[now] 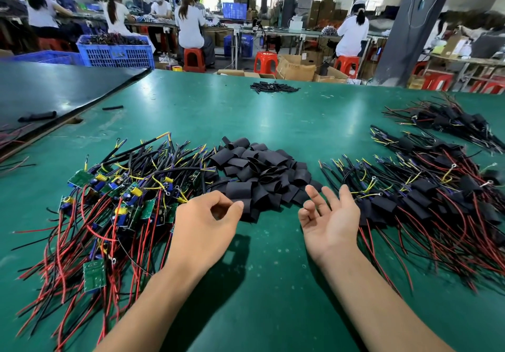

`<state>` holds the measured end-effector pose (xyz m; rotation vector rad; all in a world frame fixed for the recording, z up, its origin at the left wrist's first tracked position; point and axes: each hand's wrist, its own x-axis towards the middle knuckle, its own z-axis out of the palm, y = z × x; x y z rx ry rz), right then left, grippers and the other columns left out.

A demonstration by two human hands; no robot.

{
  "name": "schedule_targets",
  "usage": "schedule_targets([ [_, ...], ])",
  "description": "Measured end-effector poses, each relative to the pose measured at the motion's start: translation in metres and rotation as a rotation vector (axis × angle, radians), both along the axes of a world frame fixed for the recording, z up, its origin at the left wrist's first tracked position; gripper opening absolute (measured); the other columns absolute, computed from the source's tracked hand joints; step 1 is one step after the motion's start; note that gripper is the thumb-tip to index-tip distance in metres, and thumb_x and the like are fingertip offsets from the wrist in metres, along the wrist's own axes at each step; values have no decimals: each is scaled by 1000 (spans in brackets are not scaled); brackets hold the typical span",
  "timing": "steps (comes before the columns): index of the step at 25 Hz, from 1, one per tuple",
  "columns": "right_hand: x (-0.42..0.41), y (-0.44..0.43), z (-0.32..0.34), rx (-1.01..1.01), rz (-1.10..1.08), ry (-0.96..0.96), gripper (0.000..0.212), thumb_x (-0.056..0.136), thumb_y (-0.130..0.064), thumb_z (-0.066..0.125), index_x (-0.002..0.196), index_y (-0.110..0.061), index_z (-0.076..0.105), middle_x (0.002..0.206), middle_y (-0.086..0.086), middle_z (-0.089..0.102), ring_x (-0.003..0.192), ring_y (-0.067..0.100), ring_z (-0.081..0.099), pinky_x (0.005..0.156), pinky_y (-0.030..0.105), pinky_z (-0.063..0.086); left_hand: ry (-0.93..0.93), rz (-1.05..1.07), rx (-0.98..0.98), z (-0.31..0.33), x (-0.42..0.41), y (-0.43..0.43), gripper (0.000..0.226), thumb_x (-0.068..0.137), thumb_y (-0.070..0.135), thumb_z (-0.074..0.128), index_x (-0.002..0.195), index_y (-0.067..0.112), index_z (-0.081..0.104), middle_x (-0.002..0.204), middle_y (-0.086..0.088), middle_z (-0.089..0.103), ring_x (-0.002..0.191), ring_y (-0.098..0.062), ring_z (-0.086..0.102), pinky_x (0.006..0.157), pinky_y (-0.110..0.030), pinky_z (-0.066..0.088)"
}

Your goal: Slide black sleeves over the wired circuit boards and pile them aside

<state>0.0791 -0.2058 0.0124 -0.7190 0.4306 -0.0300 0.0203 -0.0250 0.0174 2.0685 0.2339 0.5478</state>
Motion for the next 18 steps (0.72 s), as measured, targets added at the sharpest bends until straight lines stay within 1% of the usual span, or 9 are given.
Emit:
schedule_targets([
  [1,0,1,-1,-21,6,-8,42,102,-46,46,131,-16,49,96,10,68,50,14,46,45,22,43,-5,33,13,-1,0,1,27,85,27,70,60,18,64,52,16,60,52,-3,52,53,-11,37],
  [4,1,4,-3,-62,26,-40,31,103,-37,47,128,-20,48,102,9,68,51,12,48,45,21,46,8,119,25,-6,1,5,30,85,27,60,58,16,54,46,12,52,49,-9,43,54,-28,37],
  [5,1,5,-4,-89,32,-48,25,104,-33,48,125,-19,50,100,7,68,51,11,49,45,20,46,17,124,20,-6,2,7,27,83,26,57,58,17,52,46,12,51,50,-9,43,53,-29,36],
  [7,3,8,-8,-213,50,-87,13,102,-23,51,111,-17,59,86,3,66,47,10,48,44,19,44,32,108,17,-4,2,8,20,82,20,56,62,20,55,48,12,54,51,-8,48,52,-21,38],
  [8,3,11,-10,-304,67,-125,11,101,-18,53,105,-17,63,77,1,65,45,9,46,43,19,41,43,89,44,-4,1,8,16,81,17,59,66,21,58,51,10,58,53,-7,51,54,-18,40],
  [10,1,18,-16,-520,119,-230,16,100,-10,55,95,-18,68,66,-2,61,44,9,43,43,19,35,68,46,171,-4,-1,7,8,79,16,63,77,24,61,65,8,62,64,-11,57,64,-26,48],
  [13,-6,25,-22,-770,222,-341,21,97,-9,58,90,-22,72,63,-4,61,46,11,44,43,19,34,131,-10,364,-7,-4,5,16,80,21,64,96,24,59,92,7,51,79,-21,55,72,-35,48],
  [16,-8,25,-22,-833,260,-349,19,97,-10,58,90,-21,73,64,-5,62,47,12,45,45,19,36,225,0,513,-7,-4,4,25,85,28,64,106,25,52,102,5,41,78,-22,50,67,-34,43],
  [18,-10,25,-20,-845,275,-350,18,97,-10,59,91,-21,73,64,-4,63,49,13,45,47,19,37,221,33,548,-8,-3,5,26,85,28,63,108,26,51,104,5,43,77,-23,48,66,-33,40],
])
